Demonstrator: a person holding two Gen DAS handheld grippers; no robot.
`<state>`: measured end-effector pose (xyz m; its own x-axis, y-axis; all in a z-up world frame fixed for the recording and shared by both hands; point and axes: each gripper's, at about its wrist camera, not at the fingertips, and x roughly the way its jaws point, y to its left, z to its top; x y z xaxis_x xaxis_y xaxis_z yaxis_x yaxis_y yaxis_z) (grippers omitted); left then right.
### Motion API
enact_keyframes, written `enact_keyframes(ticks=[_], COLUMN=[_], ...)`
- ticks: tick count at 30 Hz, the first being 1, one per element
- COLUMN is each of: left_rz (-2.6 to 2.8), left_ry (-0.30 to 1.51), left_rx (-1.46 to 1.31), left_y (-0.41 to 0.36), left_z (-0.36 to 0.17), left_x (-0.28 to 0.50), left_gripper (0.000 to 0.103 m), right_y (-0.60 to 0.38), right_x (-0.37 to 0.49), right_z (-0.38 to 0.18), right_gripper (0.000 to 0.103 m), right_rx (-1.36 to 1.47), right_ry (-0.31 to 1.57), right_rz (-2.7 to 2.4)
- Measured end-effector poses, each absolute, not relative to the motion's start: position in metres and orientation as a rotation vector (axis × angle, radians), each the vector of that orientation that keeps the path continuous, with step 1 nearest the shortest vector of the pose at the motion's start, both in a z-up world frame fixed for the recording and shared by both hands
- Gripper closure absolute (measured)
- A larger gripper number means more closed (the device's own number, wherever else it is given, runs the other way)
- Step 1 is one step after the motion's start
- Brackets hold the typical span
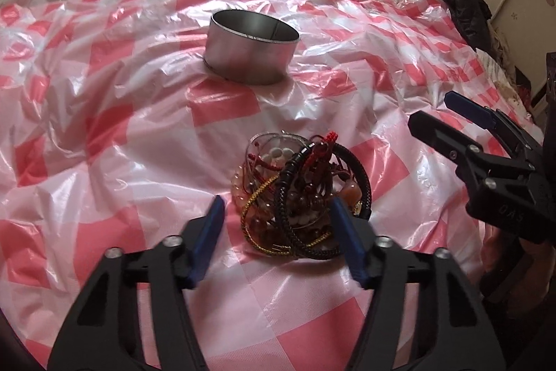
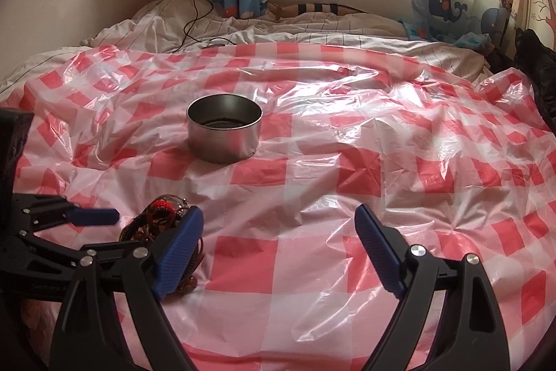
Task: Organize jewelry
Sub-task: 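Grasp the black cord bracelet with the left gripper and lift it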
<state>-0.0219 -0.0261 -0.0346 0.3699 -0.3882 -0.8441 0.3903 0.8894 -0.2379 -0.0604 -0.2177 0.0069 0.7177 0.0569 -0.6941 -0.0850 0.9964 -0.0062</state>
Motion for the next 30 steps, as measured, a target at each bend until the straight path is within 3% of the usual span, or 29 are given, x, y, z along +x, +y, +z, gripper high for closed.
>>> enact_keyframes(ticks=[1, 4, 11, 19, 30], left_rz=[-0.504, -0.483, -0.484, -0.502, -0.568], left_ry=[1.089, 1.08, 1.052, 0.943, 0.975], left_rx=[0.004, 0.033, 0.045, 0.189, 0.073], left_y=[-0.028, -0.029, -0.027, -0.042, -0.027], left_z=[-0.037, -0.037, -0.033, -0.02, -0.018], left_x=[-0.022, -0.022, -0.023, -0.034, -0.029], left_gripper=[0.061, 0.076, 0.089, 0.09, 0.097], right_y=[-0.217, -0.217, -0.213, -0.213, -0.211], right_x=[-0.061, -0.061, -0.061, -0.061, -0.061], right_z=[0.007, 0.007, 0.004, 0.004, 0.004], right_gripper=[0.017, 0.017, 0.016, 0.016, 0.016], right_rx=[-0.039, -0.038, -0.046, -0.044, -0.036], right_ry=[0.765, 0.768, 0.777, 0.773, 0.788], right_rz=[0.08, 0.087, 0.099, 0.105, 0.115])
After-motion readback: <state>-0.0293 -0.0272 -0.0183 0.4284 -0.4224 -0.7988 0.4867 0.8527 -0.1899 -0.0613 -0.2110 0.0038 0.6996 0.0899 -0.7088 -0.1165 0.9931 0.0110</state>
